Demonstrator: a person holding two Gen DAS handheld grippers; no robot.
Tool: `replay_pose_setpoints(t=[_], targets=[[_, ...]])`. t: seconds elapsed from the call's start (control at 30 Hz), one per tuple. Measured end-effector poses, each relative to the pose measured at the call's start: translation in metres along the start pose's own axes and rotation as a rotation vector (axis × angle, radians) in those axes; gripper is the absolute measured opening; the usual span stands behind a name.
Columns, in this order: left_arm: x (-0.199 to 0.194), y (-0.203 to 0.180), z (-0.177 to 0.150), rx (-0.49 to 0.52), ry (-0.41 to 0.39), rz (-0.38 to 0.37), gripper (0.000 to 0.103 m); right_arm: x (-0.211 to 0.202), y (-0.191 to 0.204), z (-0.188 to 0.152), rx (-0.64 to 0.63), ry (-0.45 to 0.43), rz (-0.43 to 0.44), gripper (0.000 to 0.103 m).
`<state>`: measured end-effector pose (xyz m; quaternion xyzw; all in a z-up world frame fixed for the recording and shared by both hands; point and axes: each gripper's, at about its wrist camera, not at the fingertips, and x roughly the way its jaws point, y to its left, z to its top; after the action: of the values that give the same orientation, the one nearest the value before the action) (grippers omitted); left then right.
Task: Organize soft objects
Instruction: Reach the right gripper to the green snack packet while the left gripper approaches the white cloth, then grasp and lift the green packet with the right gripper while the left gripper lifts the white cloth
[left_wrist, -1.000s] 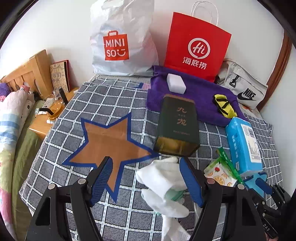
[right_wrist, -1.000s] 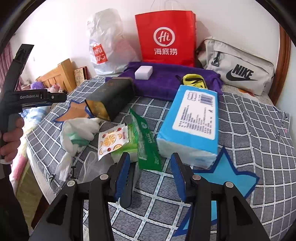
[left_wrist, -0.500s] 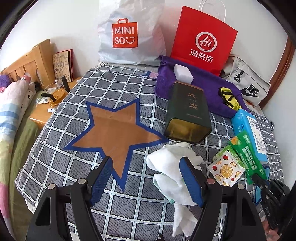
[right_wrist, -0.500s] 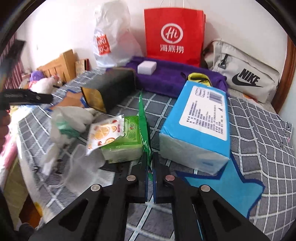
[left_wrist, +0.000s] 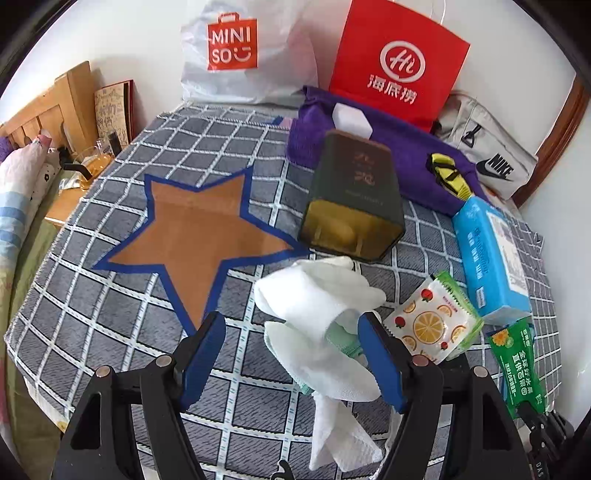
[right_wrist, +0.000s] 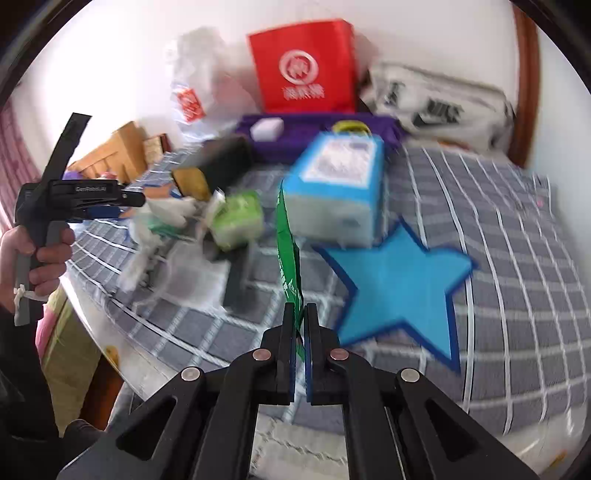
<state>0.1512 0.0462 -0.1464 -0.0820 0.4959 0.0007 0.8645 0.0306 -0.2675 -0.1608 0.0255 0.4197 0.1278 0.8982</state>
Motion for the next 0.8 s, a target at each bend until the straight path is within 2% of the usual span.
replay_pose_setpoints(t=[0.17,0.23,0.27,0.3,0.33,0.4,0.5,0.57,0.67,0.8], targets=[[0.016,-0.004,-0.004,-0.001,0.018,0.018,0.072,0.015,-0.016,-0.012,0.068,0.048,-0.018,0.008],[0.021,-0.004,-0.003,-0.002,0.025,0.030,0.071,0.018,-0.019,-0.014,0.062,0.059,-0.051,0.016],[0.024,-0.004,-0.003,0.001,0.027,0.034,0.068,0.018,-0.020,-0.015,0.060,0.059,-0.060,0.028],[0.025,-0.004,-0.002,0.006,0.027,0.030,0.059,0.017,-0.022,-0.014,0.057,0.052,-0.073,0.036],[0.028,-0.005,-0.002,0.012,0.031,0.020,0.052,0.015,-0.023,-0.014,0.049,0.040,-0.091,0.039],[0.031,-0.006,-0.001,0.022,0.035,0.005,0.042,0.012,-0.026,-0.012,0.030,0.036,-0.105,0.055],[0.033,-0.012,-0.002,0.079,0.026,0.028,0.030,0.010,-0.021,-0.008,-0.013,0.020,-0.107,0.062],[0.032,-0.013,-0.002,0.092,0.023,0.021,0.025,0.013,-0.016,-0.004,-0.041,0.007,-0.113,0.070],[0.028,-0.009,-0.001,0.085,0.018,0.007,0.021,0.026,-0.010,0.002,-0.074,0.012,-0.115,0.071],[0.021,0.000,0.001,0.053,0.011,-0.016,0.016,0.047,-0.010,0.008,-0.048,0.036,-0.103,0.070]])
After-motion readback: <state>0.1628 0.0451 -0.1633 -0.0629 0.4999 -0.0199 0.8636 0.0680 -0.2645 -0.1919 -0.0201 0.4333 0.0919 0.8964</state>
